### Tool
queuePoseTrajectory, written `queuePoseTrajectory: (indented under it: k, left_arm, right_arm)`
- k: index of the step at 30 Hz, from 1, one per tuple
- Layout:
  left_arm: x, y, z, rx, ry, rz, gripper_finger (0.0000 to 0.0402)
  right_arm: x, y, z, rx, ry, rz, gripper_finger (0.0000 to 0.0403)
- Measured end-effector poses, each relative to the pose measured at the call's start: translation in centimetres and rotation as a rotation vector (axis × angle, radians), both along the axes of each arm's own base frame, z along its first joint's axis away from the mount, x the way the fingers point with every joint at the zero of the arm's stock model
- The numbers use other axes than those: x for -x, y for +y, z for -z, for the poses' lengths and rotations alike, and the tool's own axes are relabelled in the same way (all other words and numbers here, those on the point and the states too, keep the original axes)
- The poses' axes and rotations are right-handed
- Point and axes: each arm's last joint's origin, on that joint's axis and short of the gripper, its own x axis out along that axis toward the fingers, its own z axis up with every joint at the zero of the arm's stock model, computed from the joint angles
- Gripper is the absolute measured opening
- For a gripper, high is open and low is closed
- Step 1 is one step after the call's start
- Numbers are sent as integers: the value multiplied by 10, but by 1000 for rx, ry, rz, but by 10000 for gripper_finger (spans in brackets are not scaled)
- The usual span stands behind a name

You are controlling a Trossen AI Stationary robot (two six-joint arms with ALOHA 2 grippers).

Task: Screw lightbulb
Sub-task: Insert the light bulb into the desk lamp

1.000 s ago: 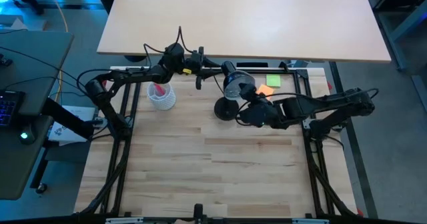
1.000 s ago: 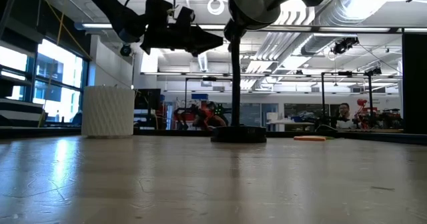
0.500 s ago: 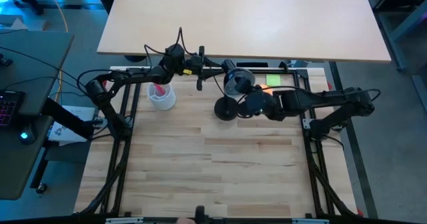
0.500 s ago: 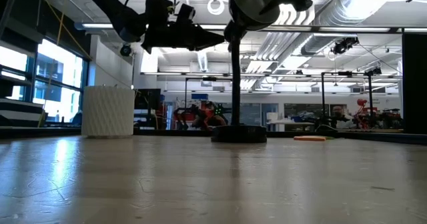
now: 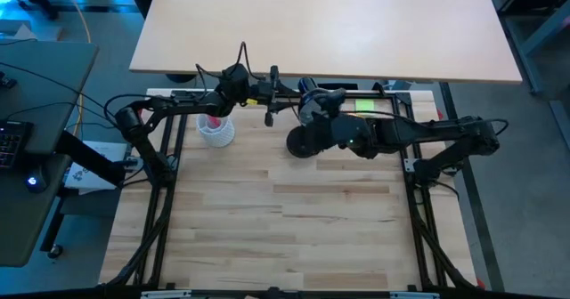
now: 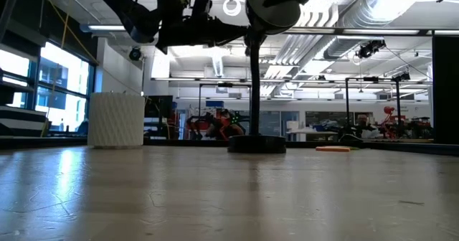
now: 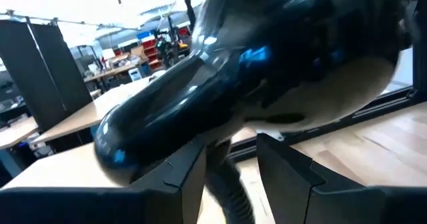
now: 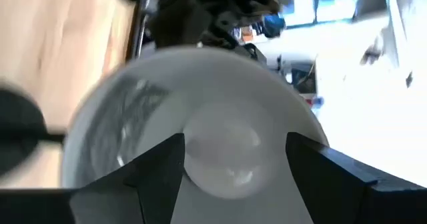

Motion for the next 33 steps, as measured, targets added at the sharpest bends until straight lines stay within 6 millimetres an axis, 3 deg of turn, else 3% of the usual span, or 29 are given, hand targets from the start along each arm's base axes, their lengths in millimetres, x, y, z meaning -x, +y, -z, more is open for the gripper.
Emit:
queuePoseTrajectory:
  k: [6, 19, 33]
  left_arm:
    - [-3, -4, 0, -2, 1, -22, 128]
    - [-3, -4, 0, 18, 3, -48, 128]
    - [-10, -17, 1, 4, 4, 1, 128]
  right_arm:
    - [0, 0, 0, -142, -185, 73, 259]
    - [9, -2, 13, -198, -156, 189, 259]
    - [12, -3, 12, -199, -262, 299, 259]
